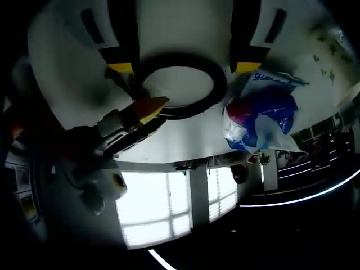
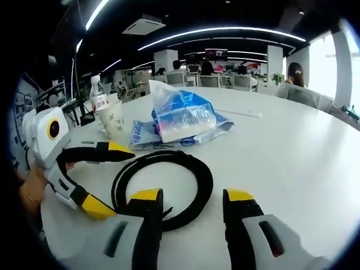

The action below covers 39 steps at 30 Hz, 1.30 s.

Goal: Arrange the tabletop items into an orderly group along one side of the table until the central work area is clear of visible clutter.

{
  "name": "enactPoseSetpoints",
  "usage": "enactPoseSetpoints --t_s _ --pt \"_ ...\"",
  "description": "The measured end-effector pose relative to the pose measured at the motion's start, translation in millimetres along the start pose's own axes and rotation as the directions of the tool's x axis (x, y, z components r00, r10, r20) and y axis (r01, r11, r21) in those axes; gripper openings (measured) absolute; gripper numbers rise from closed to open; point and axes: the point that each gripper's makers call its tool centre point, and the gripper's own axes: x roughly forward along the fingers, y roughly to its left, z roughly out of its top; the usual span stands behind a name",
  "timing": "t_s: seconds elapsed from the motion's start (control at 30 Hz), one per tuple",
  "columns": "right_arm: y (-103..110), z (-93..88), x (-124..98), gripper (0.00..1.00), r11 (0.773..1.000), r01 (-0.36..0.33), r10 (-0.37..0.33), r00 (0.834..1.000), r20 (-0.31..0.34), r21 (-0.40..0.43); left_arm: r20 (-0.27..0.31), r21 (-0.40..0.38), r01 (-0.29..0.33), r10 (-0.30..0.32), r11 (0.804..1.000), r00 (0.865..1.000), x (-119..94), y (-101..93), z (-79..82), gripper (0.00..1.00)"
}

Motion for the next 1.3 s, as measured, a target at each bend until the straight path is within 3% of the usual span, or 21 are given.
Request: enactPoseSetpoints --t_s 0.7,1.03,1.3 --pt "2 -6.2 10 0.31 1.000 0.004 -0.004 1.000 -0.014 -0.016 -0.002 -0.009 0.033 -0.033 0.999 0.999 5 -6.0 0.9 0.59" --pt "-5 -4.4 8 0.20 0.996 0.019 -0.019 1.000 0.001 0.091 0.003 0.007 0.038 -0.038 0.999 0.999 5 -7.8 2.4 0.55" --pt "-7 -1.3 6 0.15 0.993 0.027 -0.029 0.999 0.013 0.117 0.002 0.007 0.038 -0.038 0.999 0.999 5 -7.1 2.8 0.55"
